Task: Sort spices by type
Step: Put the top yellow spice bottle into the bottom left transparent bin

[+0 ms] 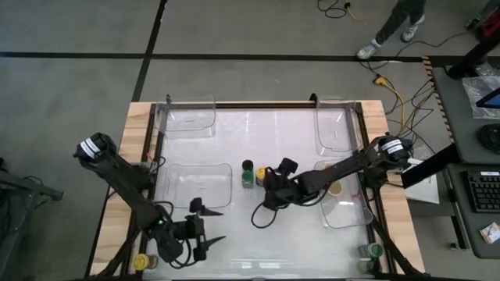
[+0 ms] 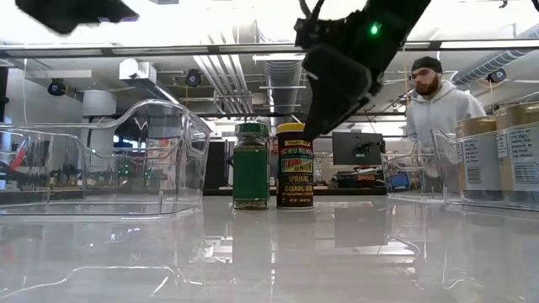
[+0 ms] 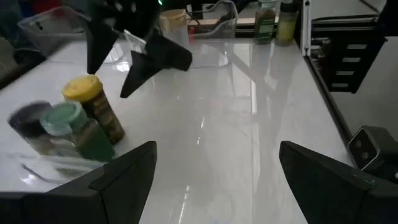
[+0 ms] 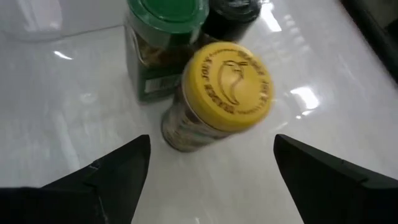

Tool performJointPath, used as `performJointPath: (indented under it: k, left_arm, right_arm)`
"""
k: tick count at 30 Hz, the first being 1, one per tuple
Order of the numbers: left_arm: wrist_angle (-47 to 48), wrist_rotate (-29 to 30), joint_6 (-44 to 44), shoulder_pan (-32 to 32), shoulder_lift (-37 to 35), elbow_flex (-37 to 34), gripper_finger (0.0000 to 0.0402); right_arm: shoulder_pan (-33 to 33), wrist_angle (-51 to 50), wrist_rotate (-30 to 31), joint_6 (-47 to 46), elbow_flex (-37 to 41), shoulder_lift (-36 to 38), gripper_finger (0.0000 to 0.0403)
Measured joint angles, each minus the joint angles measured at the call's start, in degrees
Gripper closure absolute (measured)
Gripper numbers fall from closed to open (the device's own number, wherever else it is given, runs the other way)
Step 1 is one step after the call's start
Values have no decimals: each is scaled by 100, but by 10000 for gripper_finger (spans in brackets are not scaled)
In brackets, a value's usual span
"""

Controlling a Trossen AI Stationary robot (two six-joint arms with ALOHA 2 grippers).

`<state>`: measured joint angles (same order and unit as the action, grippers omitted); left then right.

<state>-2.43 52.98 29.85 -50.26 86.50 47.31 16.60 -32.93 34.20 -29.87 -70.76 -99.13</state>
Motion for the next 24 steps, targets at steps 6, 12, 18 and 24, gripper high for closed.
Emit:
performJointPath:
  k: [6,12,18,24]
  left_arm:
    - [-775,45,-212,0,181,-425,79]
    - [-722,310,-232,0,175,-481,79]
    - [-678,340,-239,58,164,-481,79]
    - [-676,344,-391,193,153,-481,79]
  right_arm:
    - [-248,1212,-126,375,634,76,73]
    - [-467,2299,-298,414,1013,72,92]
    - [-553,2391,-267,371,1090,54,135]
    - [-557,2766,-258,394,1156,52,187]
